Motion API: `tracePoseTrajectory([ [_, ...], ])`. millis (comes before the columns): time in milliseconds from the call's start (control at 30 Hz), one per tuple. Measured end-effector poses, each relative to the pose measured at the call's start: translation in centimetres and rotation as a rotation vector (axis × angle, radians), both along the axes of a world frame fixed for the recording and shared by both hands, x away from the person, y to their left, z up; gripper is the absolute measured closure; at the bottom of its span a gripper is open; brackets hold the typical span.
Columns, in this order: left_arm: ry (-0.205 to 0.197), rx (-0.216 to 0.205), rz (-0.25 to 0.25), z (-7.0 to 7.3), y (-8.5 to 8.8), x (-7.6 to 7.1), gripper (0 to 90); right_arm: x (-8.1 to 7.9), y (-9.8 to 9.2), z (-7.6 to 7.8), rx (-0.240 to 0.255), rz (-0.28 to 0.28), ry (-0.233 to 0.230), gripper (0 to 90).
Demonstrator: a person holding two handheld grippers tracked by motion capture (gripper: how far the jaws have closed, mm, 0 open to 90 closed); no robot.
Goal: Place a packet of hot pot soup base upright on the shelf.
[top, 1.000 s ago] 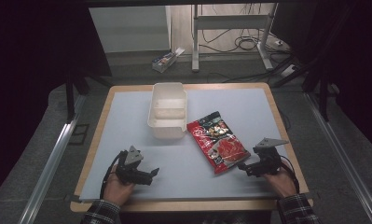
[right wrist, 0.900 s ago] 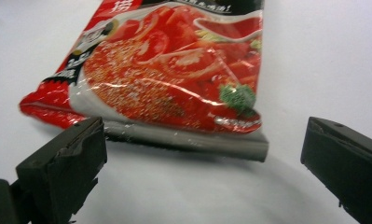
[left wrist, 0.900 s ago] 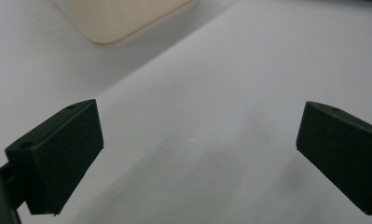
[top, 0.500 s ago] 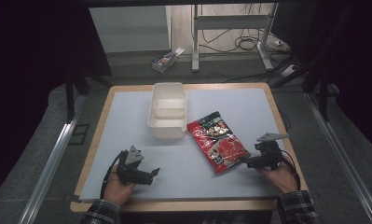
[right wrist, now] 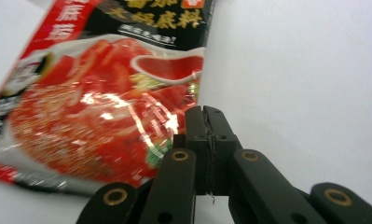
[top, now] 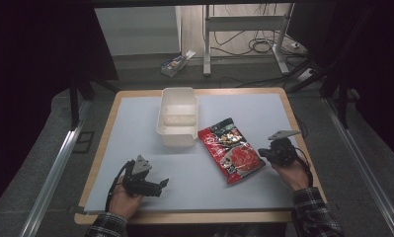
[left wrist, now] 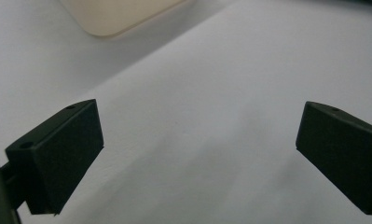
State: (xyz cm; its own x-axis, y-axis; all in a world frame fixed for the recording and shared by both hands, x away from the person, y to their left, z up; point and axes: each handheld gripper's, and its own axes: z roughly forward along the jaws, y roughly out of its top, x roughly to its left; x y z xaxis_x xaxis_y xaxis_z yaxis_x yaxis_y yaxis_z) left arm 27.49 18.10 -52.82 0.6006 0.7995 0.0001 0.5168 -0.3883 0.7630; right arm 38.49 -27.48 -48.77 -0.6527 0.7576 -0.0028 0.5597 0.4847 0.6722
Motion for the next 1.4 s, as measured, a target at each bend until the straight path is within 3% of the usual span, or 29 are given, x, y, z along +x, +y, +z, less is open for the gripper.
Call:
tracePoseTrajectory([
  [133, 0.005, 0.019, 0.005, -0.1, -0.2, 0.0, 1.1, 0.9, 0.3, -1.1, -0.047, -0.015, 0.029, 89.2],
  [200, 0.009, 0.01, -0.006, -0.1, -0.2, 0.0, 1.2, 1.1, 0.3, -1.6, -0.053, -0.021, 0.056, 89.3],
  [333, -0.003, 0.003, -0.026, 0.1, -0.1, -0.1, 0.9, 1.1, 0.3, -2.0, -0.067, -0.005, 0.068, 89.3],
  [600, -0.018, 0.044, -0.054, 0.1, -0.7, -0.4, 1.9, -0.9, 0.9, -2.0, -0.071, 0.068, 0.092, 89.4],
  [933, -0.029, 0.022, -0.04, 0.4, -0.6, -0.5, 7.6, -2.7, 1.7, -2.1, -0.071, 0.144, 0.1, 89.3],
  [1300, -0.042, 0.049, -0.036, 0.8, -0.7, -0.7, 14.9, -3.9, 3.3, -2.2, -0.07, 0.24, 0.111, 89.2],
  [1400, -0.041, 0.052, -0.033, 0.7, -0.7, -0.7, 15.4, -4.1, 3.6, -2.2, -0.07, 0.24, 0.117, 89.3],
])
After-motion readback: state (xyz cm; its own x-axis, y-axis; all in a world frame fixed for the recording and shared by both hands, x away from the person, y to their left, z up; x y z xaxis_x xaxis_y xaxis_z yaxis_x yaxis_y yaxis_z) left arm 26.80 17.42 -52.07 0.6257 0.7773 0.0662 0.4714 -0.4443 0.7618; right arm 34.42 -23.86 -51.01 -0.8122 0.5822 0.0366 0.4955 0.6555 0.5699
